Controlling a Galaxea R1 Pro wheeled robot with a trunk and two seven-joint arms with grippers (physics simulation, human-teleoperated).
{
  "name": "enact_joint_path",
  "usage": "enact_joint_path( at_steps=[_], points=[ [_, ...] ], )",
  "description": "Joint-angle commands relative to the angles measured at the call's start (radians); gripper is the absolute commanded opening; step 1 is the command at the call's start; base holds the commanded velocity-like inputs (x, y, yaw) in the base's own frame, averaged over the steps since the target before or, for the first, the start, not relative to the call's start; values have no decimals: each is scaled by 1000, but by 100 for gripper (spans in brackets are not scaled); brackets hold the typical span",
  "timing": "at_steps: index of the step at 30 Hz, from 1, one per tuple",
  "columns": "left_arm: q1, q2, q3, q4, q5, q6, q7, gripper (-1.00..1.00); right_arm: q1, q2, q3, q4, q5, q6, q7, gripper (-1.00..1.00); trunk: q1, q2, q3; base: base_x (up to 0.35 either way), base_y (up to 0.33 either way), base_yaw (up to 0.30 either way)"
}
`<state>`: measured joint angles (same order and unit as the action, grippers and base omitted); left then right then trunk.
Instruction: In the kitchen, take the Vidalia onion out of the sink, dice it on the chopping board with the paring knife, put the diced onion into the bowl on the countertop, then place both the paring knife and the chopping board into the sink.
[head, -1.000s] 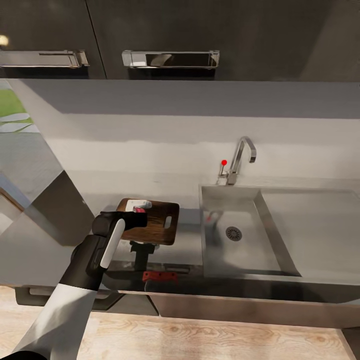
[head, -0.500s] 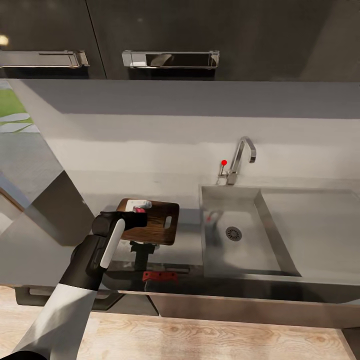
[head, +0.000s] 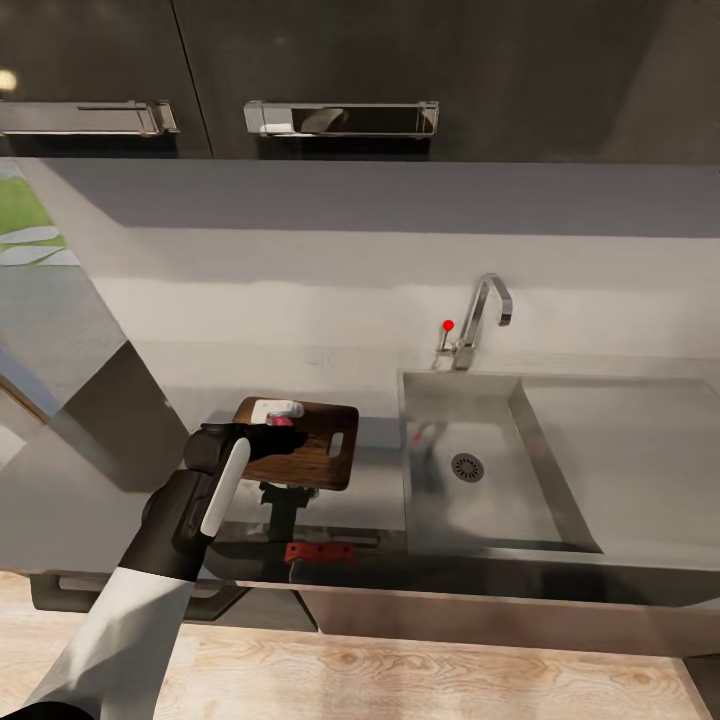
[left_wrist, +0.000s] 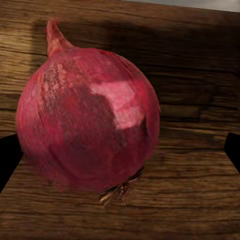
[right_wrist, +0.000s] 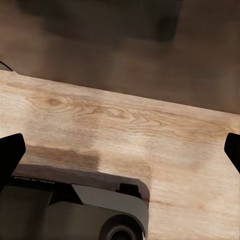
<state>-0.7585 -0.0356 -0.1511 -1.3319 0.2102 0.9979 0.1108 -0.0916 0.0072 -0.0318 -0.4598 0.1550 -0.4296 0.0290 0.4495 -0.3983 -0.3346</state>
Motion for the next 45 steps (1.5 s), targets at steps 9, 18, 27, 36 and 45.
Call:
enact_joint_path(
  at_steps=[9, 18, 27, 36, 45],
  points=[
    [-1, 0, -1, 0, 11, 4, 10, 100, 0, 0, -4, 0, 4, -3, 3, 100, 1, -2, -2, -80, 0, 0],
    [-1, 0, -1, 0, 11, 4, 10, 100, 0, 0, -4, 0, 4, -3, 3, 100, 1, -2, -2, -319, 0, 0],
    [-1, 0, -1, -1, 11, 4, 10, 100, 0, 0, -4, 1, 4, -3, 3, 100, 1, -2, -2, -339, 0, 0],
    [-1, 0, 1, -9, 11, 4, 10, 100, 0, 0, -4, 1, 5, -3, 2, 100, 1, -2, -2, -340, 0, 0],
    [-1, 0, 1, -7, 11, 4, 10, 100, 0, 0, -4, 0, 5, -3, 2, 100, 1, -2, -2, -340, 0, 0]
  ],
)
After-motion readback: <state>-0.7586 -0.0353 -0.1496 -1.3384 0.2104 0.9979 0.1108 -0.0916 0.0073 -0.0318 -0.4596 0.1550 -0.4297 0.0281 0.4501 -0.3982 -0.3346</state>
